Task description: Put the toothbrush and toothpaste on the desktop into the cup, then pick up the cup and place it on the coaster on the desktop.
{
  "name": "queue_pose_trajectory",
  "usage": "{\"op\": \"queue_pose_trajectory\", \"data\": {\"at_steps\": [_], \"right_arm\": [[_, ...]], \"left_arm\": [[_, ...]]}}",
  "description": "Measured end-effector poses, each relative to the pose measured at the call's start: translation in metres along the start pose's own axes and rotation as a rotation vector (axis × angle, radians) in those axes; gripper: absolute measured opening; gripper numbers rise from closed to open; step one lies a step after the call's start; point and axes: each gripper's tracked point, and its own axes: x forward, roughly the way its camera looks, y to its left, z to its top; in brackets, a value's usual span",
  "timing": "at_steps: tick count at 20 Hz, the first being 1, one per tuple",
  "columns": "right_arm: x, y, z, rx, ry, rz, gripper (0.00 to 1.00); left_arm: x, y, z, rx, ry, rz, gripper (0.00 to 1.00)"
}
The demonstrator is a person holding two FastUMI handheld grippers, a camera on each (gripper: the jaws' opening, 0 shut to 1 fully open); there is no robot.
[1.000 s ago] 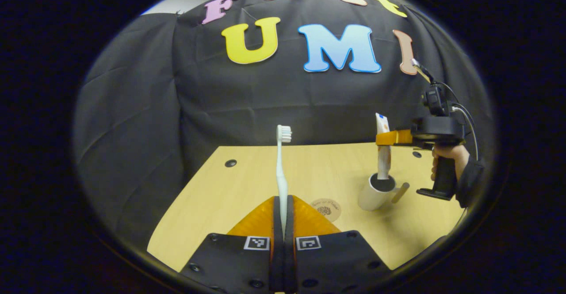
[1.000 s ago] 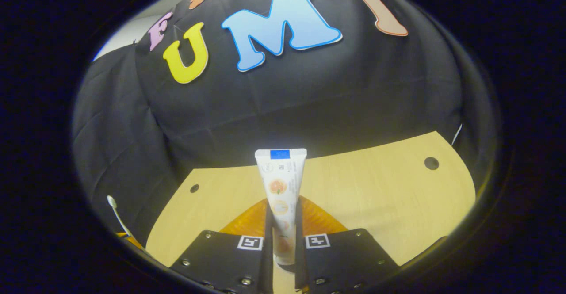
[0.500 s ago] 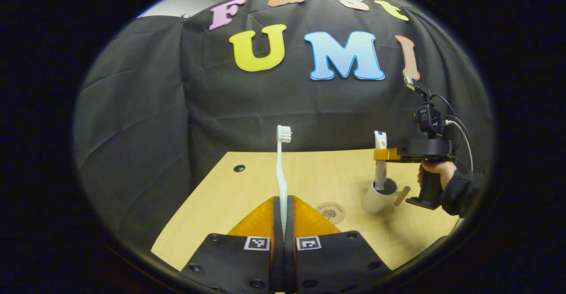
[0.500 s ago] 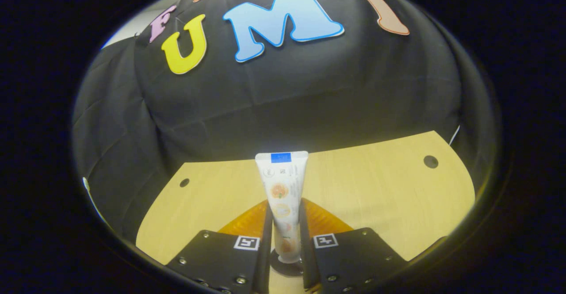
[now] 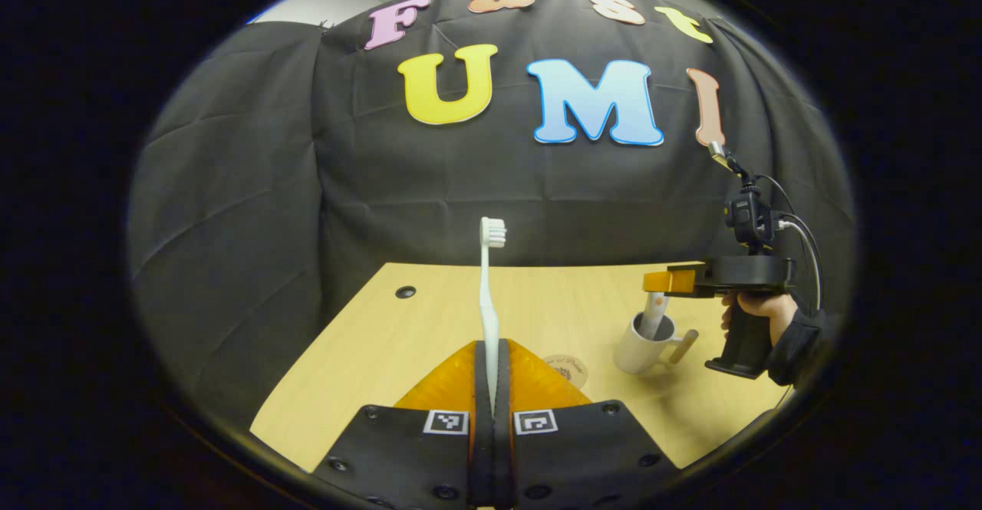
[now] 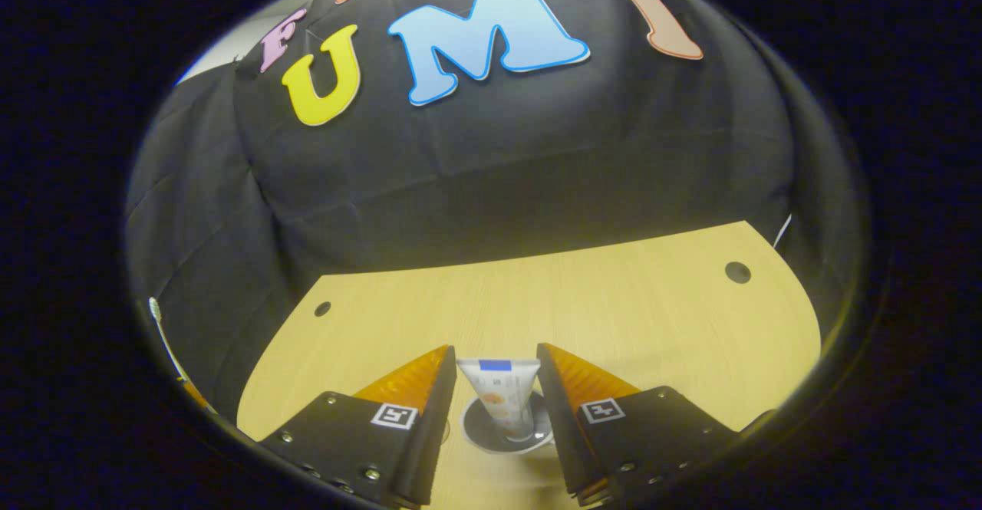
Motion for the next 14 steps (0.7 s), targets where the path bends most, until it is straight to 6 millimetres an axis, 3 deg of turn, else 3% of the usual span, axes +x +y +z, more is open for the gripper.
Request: {"op": "queue_pose_trajectory", "data": {"at_steps": [1,2,3,8,14], "right_arm": [[-0.007,0.001,0.006,0.005,-0.018,0.003,0.63],[-0.013,0.002,0.014,0.015,-0.038,0.008,0.55],[-0.019,0.001,0.022,0.028,-0.059,0.01,0.62],[-0.052,-0.018,0.05,0.074,-0.131,-0.011,0.62],[-0.086,-0.052,0.045,0.07,-0.144,-0.069,0.62]], "left_arm": [[0.0,-0.003,0.002,-0.002,-0.007,-0.01,0.07],[0.0,-0.008,0.003,-0.001,-0.016,-0.022,0.07],[0.001,-0.013,0.007,0.003,-0.024,-0.036,0.07],[0.008,-0.05,0.022,0.025,-0.061,-0.12,0.07],[0.018,-0.106,0.043,0.051,-0.123,-0.241,0.07]]}}
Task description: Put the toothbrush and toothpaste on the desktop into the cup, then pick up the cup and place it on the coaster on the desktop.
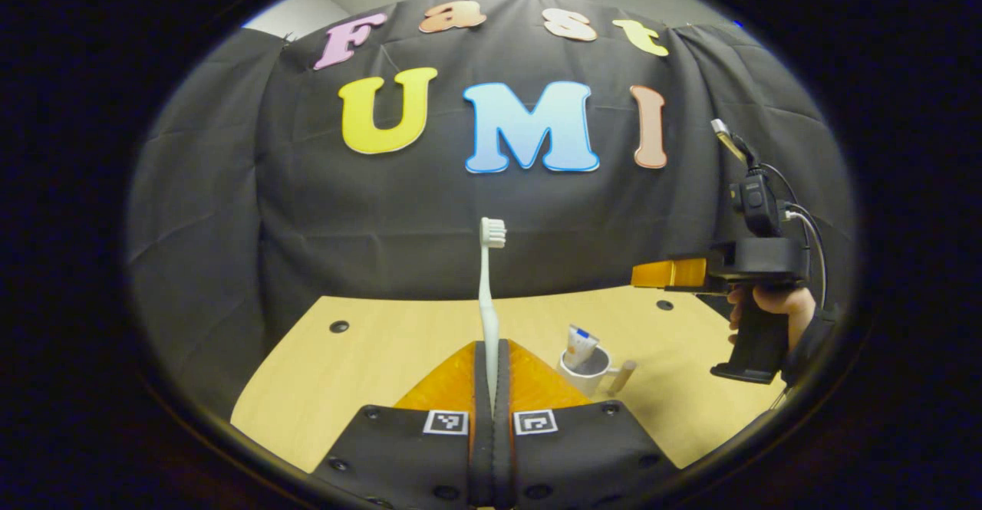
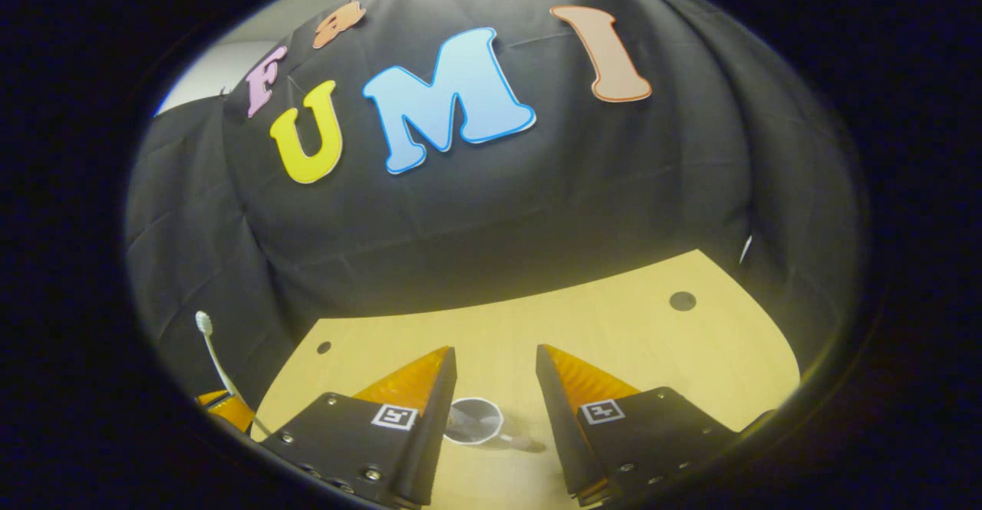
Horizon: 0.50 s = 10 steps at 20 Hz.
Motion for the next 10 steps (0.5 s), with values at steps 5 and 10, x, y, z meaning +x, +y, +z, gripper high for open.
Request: {"op": "queue_pose_trajectory", "data": {"at_steps": [5,10], "right_arm": [[-0.023,-0.028,-0.006,0.037,0.008,-0.043,0.62],[-0.038,-0.056,-0.01,0.052,0.02,-0.086,0.62]], "left_arm": [[0.029,-0.052,0.027,0.039,-0.094,-0.109,0.07],[0.063,-0.103,0.032,0.051,-0.127,-0.199,0.07]]}}
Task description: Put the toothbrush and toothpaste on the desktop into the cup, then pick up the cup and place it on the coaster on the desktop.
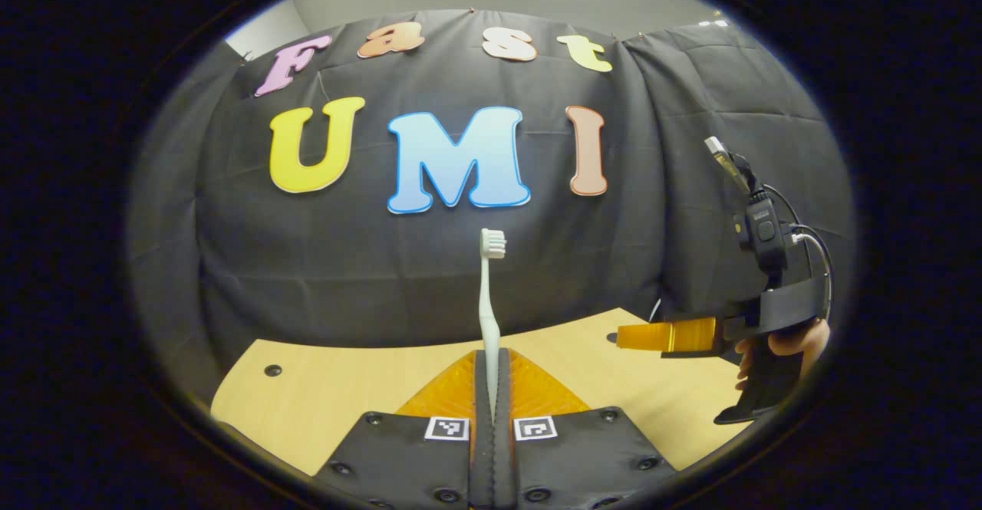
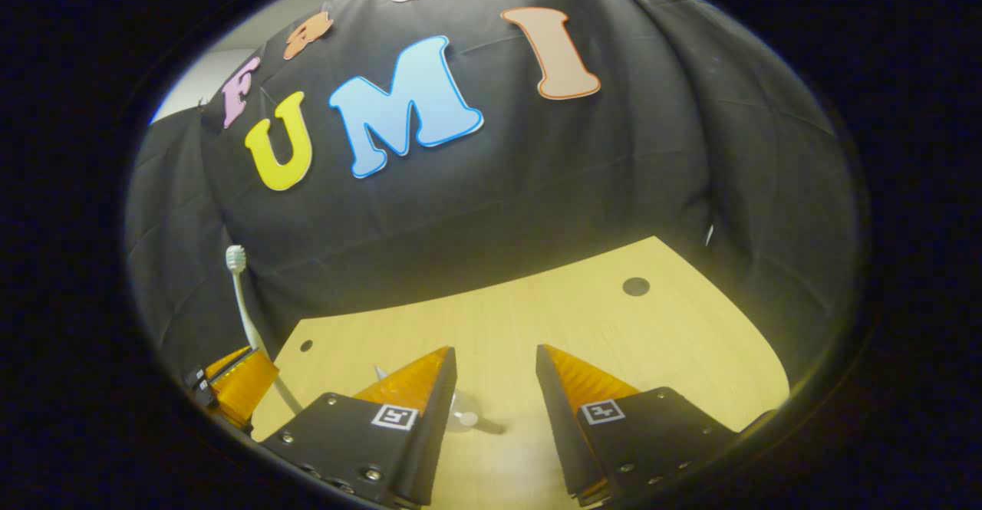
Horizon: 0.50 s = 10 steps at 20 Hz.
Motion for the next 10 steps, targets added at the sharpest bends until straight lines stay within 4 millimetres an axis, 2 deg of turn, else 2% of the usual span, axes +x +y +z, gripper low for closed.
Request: {"op": "queue_pose_trajectory", "data": {"at_steps": [5,6,8,10], "right_arm": [[-0.009,-0.036,-0.003,0.019,0.018,-0.049,0.62],[-0.011,-0.043,-0.003,0.023,0.024,-0.055,0.58],[-0.013,-0.057,-0.003,0.028,0.033,-0.069,0.62],[-0.015,-0.069,-0.003,0.023,0.042,-0.081,0.62]], "left_arm": [[0.041,-0.031,-0.007,-0.009,-0.009,-0.041,0.07],[0.049,-0.035,-0.008,-0.013,-0.009,-0.044,0.07],[0.065,-0.045,-0.012,-0.026,-0.008,-0.044,0.07],[0.079,-0.048,-0.02,-0.027,-0.009,-0.031,0.07]]}}
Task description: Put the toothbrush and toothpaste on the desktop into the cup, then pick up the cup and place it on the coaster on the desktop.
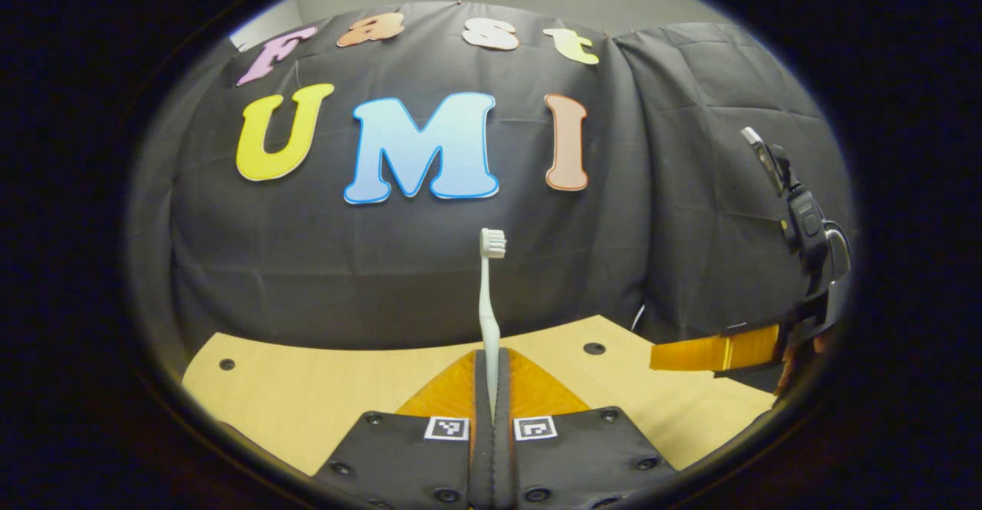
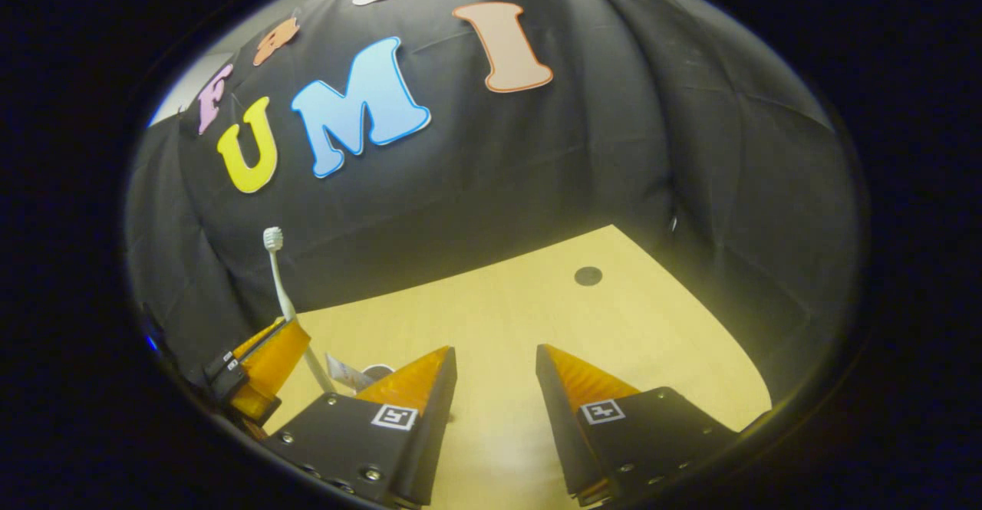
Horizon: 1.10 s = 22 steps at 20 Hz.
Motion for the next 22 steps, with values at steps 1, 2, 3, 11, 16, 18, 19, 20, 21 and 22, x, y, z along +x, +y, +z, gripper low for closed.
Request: {"op": "queue_pose_trajectory", "data": {"at_steps": [1,2,3,11,16,18,19,20,21,22], "right_arm": [[0.0,-0.006,0.0,-0.004,0.006,-0.005,0.62],[-0.002,-0.012,-0.001,-0.006,0.014,-0.006,0.62],[-0.003,-0.017,-0.001,-0.009,0.022,-0.007,0.62],[-0.013,-0.045,-0.01,-0.041,0.073,-0.01,0.63],[-0.018,-0.052,-0.011,-0.046,0.089,0.007,0.62],[-0.018,-0.054,-0.012,-0.054,0.093,0.01,0.62],[-0.019,-0.053,-0.012,-0.057,0.095,0.013,0.62],[-0.019,-0.053,-0.012,-0.06,0.096,0.015,0.62],[-0.02,-0.054,-0.013,-0.065,0.096,0.017,0.63],[-0.02,-0.054,-0.013,-0.07,0.097,0.017,0.63]], "left_arm": [[0.007,-0.001,-0.005,0.002,0.002,0.007,0.07],[0.013,0.0,-0.012,0.004,0.004,0.02,0.07],[0.02,0.003,-0.02,0.002,0.008,0.036,0.07],[0.048,0.023,-0.068,-0.01,0.028,0.192,0.07],[0.052,0.03,-0.083,0.036,0.038,0.256,0.07],[0.054,0.028,-0.086,0.036,0.046,0.256,0.07],[0.055,0.028,-0.087,0.025,0.046,0.255,0.07],[0.055,0.027,-0.089,0.011,0.048,0.258,0.07],[0.054,0.026,-0.091,-0.002,0.052,0.258,0.1],[0.053,0.024,-0.093,-0.013,0.053,0.251,0.11]]}}
